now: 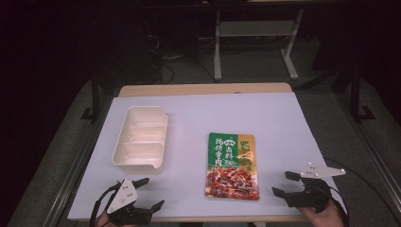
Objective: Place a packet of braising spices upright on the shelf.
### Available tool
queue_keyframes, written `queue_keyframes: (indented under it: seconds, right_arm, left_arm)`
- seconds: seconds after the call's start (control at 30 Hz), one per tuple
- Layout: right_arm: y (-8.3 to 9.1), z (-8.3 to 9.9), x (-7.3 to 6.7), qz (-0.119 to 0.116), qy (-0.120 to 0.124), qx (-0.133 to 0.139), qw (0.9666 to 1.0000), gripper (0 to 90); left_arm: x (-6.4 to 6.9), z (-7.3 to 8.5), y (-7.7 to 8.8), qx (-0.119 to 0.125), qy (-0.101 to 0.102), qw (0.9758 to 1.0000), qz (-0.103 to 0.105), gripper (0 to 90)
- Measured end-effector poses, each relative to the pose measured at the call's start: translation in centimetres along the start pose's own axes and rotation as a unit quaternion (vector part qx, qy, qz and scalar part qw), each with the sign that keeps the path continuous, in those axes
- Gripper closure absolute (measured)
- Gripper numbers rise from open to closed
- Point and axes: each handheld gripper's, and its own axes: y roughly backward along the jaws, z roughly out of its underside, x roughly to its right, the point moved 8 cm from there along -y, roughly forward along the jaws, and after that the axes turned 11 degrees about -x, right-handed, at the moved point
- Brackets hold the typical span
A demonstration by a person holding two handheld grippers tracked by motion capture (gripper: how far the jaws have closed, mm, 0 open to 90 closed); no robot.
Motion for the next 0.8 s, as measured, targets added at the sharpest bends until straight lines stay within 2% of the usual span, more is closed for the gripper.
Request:
queue_keyframes:
  seconds: [0.3, 0.43, 0.47, 0.53, 0.67, 0.8]
  right_arm:
    - [-0.1, -1.0, 1.0, -0.004, 0.009, -0.002, 1.0000, 17.8]
    - [0.0, -1.5, 1.5, -0.004, 0.010, -0.005, 0.9999, 18.9]
    - [0.1, -1.9, 1.7, 0.003, 0.019, -0.009, 0.9998, 19.7]
    - [0.2, -2.3, 1.9, 0.002, 0.024, -0.006, 0.9997, 20.6]
    - [0.1, -3.1, 2.3, 0.001, 0.028, -0.009, 0.9996, 20.8]
    - [-0.2, -4.2, 2.4, -0.010, 0.021, -0.008, 0.9997, 21.0]
  left_arm:
    - [1.4, -2.4, -1.2, 0.003, -0.007, 0.9997, 0.024, 23.8]
    - [2.0, -3.5, -2.0, 0.006, -0.018, 0.9993, 0.032, 34.3]
    - [2.2, -3.8, -2.4, 0.004, -0.019, 0.9993, 0.033, 35.9]
    - [2.6, -4.7, -3.4, -0.002, -0.027, 0.9988, 0.041, 41.7]
    - [3.3, -5.9, -5.3, -0.007, -0.023, 0.9981, 0.056, 51.3]
    - [4.0, -6.8, -7.1, -0.017, -0.025, 0.9972, 0.068, 63.1]
